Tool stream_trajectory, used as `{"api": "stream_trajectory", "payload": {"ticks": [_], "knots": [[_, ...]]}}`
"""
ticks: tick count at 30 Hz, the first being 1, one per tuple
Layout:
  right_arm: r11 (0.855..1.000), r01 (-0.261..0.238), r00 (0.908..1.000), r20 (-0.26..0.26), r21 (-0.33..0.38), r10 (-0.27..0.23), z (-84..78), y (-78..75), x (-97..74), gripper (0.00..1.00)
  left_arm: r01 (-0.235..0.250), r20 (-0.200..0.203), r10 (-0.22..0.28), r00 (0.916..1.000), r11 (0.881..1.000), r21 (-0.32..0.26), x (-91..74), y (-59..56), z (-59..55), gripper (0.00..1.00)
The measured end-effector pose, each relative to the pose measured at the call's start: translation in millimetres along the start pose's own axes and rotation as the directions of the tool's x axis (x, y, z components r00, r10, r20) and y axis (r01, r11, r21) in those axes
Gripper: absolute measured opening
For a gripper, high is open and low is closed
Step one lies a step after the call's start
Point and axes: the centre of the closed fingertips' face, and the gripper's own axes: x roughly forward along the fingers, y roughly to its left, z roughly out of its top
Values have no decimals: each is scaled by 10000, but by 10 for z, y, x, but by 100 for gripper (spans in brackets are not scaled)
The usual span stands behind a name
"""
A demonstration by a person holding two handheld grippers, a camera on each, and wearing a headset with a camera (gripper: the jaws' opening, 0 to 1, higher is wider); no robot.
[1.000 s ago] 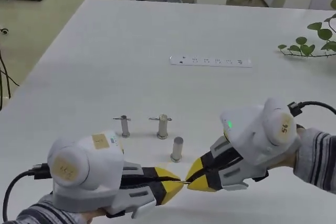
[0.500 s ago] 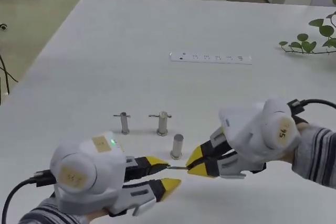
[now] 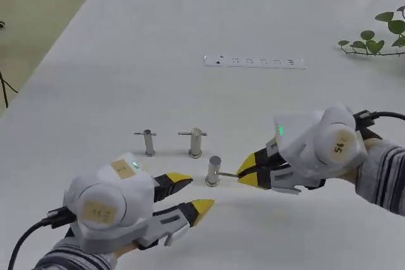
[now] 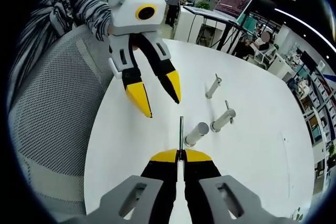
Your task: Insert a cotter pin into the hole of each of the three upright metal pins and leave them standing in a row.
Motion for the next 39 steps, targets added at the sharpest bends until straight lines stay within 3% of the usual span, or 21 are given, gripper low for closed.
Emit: {"api": "stream_trajectory", "payload": {"ticks": [9,14,27,39], "knots": [[9992,304,9983,-506,253,-291,-203,-186,56,0,-841,-93,841,9964,9964,93,170,120,-7,30],[9989,340,9980,-540,331,-322,-248,-246,96,0,-1114,-206,1114,9936,9938,3,253,195,-25,30],[9994,106,9985,-534,343,-87,-304,-274,209,0,-1315,-508,1300,9902,9909,-282,513,273,-86,29],[9996,-38,9987,-513,292,53,-295,-279,198,0,-1477,-694,1438,9872,9876,-540,663,324,-133,24]]}}
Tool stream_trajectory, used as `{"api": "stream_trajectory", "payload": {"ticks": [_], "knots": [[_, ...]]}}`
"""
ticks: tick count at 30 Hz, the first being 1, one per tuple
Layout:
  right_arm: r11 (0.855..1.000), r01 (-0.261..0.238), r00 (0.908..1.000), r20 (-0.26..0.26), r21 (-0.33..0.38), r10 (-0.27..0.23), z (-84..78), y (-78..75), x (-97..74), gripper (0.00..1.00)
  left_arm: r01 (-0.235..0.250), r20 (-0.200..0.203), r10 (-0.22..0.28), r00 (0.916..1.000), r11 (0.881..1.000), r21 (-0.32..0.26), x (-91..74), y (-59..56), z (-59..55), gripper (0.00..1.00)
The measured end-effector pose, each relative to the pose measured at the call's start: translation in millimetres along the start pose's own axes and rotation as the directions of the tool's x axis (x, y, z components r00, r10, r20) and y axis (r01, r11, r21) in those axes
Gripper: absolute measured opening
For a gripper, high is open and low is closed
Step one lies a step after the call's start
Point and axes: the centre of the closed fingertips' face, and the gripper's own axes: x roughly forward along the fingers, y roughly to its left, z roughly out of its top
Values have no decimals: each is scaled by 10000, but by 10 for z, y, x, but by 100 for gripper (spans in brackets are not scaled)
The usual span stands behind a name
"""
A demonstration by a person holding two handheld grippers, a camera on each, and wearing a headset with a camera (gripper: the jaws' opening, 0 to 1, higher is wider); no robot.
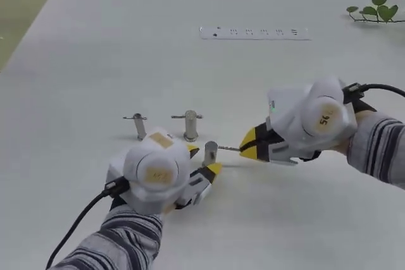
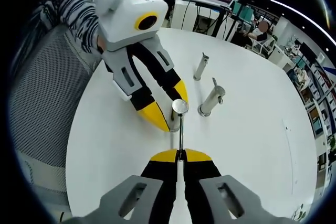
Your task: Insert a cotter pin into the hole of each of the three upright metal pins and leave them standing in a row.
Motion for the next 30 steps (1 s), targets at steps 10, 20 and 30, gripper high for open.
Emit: {"api": "stream_trajectory", "payload": {"ticks": [10,20,30], "knots": [[10000,-78,9999,92,17,77,37,32,-13,0,79,12,-79,10000,9999,-113,67,-35,22,20],[9999,-58,10000,-62,-150,57,58,34,-27,0,108,-70,-110,9999,9995,-294,128,-47,12,16],[9995,-12,9999,-138,-318,7,89,37,-40,0,-31,-113,26,9999,9992,-398,157,-42,-27,11]]}}
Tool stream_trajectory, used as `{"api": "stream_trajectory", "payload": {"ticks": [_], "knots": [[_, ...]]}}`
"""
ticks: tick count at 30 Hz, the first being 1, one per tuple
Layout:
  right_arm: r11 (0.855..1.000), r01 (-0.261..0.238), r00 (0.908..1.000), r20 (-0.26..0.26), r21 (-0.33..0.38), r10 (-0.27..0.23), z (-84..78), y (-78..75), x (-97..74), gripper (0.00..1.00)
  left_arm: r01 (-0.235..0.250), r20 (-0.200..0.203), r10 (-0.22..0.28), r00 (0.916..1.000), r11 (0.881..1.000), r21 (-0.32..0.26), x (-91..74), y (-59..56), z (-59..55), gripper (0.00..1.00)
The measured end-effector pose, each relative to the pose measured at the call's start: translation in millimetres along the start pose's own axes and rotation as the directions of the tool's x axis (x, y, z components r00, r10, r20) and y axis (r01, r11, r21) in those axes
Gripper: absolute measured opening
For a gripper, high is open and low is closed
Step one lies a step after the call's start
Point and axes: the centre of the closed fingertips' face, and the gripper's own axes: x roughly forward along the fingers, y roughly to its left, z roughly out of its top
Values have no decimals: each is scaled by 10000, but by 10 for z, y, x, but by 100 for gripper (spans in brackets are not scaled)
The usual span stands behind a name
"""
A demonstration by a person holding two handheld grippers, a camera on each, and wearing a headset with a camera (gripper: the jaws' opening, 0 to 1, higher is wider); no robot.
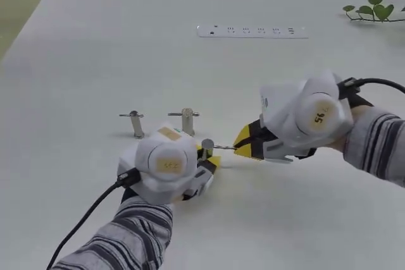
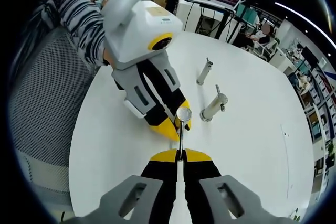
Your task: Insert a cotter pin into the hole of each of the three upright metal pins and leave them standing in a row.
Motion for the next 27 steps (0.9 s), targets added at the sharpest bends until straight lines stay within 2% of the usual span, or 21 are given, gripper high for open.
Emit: {"api": "stream_trajectory", "payload": {"ticks": [12,17,21,27], "knots": [[9999,123,9999,41,81,-123,47,1,-11,0,-131,-88,133,9999,9996,234,21,11,-36,10],[9997,10,10000,41,261,-11,36,18,-18,0,-188,-164,197,9997,9983,548,23,3,-41,10],[9984,-107,9997,236,551,94,45,12,-49,0,-212,-166,223,9996,9976,659,22,3,-43,10],[9994,36,9998,169,355,-42,64,24,-50,0,-260,-128,269,9996,9973,694,23,7,-45,10]]}}
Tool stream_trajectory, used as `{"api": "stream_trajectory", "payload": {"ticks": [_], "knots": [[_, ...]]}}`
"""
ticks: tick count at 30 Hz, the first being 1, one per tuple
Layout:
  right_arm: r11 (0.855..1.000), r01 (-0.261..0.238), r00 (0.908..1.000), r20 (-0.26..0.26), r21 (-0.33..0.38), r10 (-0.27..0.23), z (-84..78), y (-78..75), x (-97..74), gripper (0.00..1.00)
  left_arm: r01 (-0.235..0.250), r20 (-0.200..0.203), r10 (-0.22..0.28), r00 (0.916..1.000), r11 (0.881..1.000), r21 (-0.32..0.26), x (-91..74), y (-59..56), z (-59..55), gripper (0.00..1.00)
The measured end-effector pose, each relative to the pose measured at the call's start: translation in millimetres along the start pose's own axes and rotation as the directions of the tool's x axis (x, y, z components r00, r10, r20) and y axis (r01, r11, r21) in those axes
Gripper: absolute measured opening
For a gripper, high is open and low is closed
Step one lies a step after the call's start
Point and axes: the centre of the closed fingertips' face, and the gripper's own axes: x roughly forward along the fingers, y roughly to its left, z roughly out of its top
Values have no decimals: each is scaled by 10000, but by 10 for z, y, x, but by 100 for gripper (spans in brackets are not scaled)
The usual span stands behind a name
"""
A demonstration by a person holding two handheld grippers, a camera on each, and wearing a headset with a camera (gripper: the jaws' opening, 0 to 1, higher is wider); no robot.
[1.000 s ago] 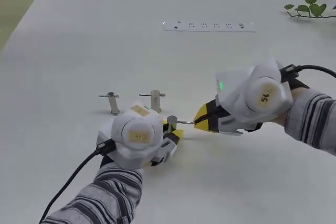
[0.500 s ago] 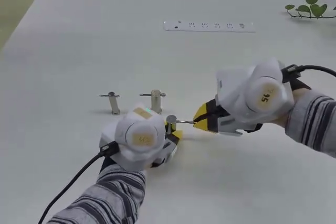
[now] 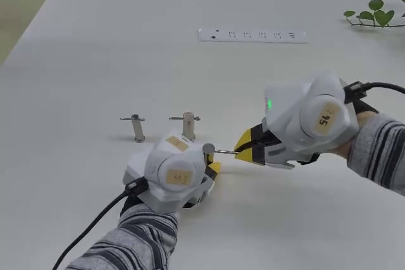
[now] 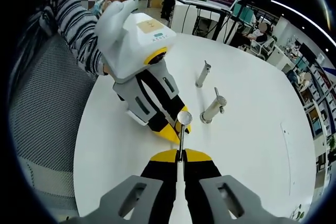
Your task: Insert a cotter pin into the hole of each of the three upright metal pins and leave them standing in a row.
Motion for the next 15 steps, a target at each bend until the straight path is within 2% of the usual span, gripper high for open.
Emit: {"api": "stream_trajectory", "payload": {"ticks": [5,13,15], "knots": [[9984,-80,9994,333,551,61,-9,1,20,0,-24,3,24,10000,10000,59,1,-3,-4,10],[9996,14,9998,194,277,-20,18,6,93,0,-93,6,93,10000,10000,-15,5,-3,-10,10],[10000,86,9999,61,-31,-86,-6,-6,114,0,-136,2,136,9999,9999,-41,7,-2,-12,10]]}}
